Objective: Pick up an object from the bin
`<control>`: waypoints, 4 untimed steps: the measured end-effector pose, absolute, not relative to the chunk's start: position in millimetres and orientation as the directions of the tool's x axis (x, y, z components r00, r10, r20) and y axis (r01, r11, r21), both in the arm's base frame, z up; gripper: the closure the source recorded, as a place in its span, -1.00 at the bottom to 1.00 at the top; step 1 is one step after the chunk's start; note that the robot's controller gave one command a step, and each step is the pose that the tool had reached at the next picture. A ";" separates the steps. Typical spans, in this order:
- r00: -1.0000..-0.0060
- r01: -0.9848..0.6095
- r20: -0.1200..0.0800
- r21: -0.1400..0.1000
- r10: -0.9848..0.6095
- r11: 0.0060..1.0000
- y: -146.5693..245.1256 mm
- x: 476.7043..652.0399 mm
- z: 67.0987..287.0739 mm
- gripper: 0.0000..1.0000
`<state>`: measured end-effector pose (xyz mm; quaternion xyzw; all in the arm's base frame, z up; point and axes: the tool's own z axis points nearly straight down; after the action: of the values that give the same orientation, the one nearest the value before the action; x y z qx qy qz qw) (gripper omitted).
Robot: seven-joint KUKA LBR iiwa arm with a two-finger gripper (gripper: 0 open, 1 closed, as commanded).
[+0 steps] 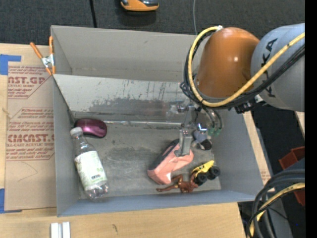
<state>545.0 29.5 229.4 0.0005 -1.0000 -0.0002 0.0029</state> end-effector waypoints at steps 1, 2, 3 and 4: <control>-1.000 0.000 -0.002 0.001 0.000 1.000 29.4 546.1 234.0 -1.00; -0.998 -0.055 -0.009 0.000 -0.055 0.998 19.7 530.1 197.0 -1.00; -0.985 -0.171 -0.005 -0.001 -0.171 0.985 -0.6 502.7 128.7 -1.00; -0.924 -0.382 -0.006 0.000 -0.382 0.924 10.8 526.2 82.8 1.00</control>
Offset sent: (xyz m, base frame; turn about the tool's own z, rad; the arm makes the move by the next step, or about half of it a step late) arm -0.0503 -0.0309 -0.1101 -0.1533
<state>526.2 10.8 82.8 0.1947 -0.9809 -0.0008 -0.0031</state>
